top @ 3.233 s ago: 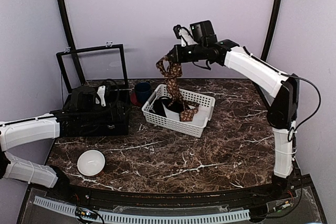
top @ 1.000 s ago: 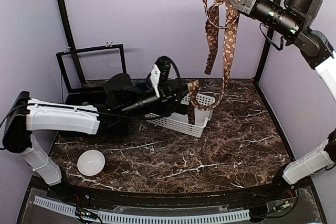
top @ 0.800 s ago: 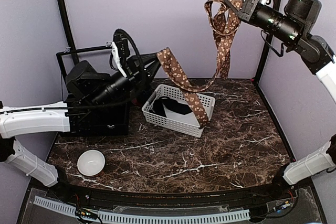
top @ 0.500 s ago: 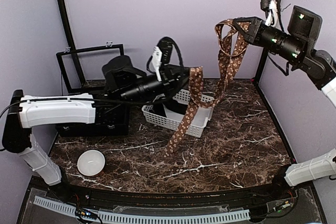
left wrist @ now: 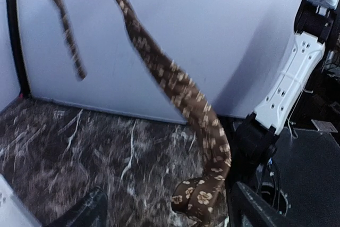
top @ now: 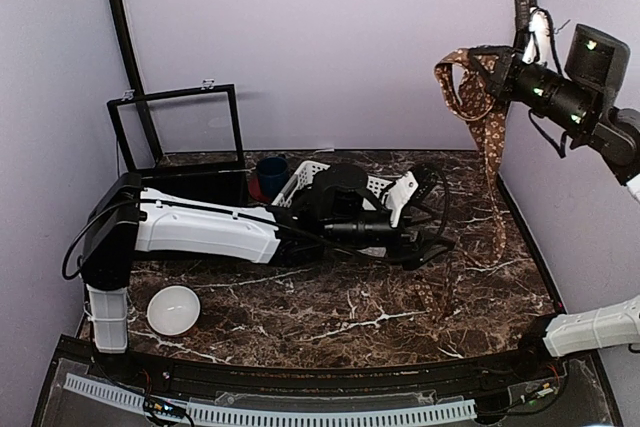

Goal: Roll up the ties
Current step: Place the tie at the center of the board.

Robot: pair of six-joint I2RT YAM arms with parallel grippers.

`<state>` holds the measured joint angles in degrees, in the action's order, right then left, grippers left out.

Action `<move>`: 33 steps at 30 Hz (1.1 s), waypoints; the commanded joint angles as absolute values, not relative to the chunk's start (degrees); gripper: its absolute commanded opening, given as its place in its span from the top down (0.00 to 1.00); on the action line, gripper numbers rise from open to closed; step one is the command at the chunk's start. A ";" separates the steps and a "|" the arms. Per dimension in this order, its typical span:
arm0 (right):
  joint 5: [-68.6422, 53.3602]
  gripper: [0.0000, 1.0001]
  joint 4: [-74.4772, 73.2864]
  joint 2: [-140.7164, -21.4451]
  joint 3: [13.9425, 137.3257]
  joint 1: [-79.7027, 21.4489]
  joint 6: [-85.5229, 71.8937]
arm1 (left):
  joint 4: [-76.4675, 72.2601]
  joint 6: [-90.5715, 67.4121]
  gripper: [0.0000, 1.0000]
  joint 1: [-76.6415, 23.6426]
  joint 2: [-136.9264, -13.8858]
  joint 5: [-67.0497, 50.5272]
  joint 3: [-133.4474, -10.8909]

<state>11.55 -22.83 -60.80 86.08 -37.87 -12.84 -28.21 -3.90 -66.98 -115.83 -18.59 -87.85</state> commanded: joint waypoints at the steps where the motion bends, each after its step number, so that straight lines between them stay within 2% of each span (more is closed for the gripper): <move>1: -3.10 1.00 -23.28 -68.32 84.97 -37.57 -11.75 | -28.32 -7.06 0.08 -63.32 -105.03 -15.95 -72.80; 2: -5.95 1.00 -23.33 -69.81 84.57 -37.61 -12.76 | -30.91 -8.43 0.02 -62.11 -101.82 -17.13 -67.16; 5: -14.63 1.00 -21.73 -72.75 79.84 -39.36 -14.53 | -36.70 -12.14 0.01 -58.33 -91.34 -17.62 -52.41; 7: -16.03 1.00 -20.68 -73.63 75.47 -42.12 -14.80 | -35.94 -11.63 0.01 -56.95 -82.68 -12.16 -45.33; 14: -30.00 1.00 -12.63 -76.37 64.82 -51.74 -15.64 | -25.20 -11.12 0.05 -53.00 -66.98 -1.88 -37.15; 21: -30.96 1.00 -8.22 -91.31 84.85 -54.44 -18.98 | -29.31 -15.76 0.08 -51.10 -61.59 1.03 -32.91; 25: -31.11 1.00 -8.94 -98.31 95.82 -55.28 -20.00 | -26.99 -16.48 0.09 -50.64 -59.52 4.72 -33.70; 29: -29.77 1.00 -6.95 -91.00 85.18 -53.80 -20.24 | -23.74 -13.97 0.10 -50.36 -59.01 5.08 -35.12; 33: -27.55 0.96 -5.90 -76.78 59.00 -48.41 -22.67 | -21.90 -9.92 0.12 -50.36 -60.56 0.01 -36.25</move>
<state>-29.52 -6.44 -87.64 76.71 -52.80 -20.16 -24.86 -13.76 -50.70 -60.05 3.22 -34.15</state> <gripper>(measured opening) 0.024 0.892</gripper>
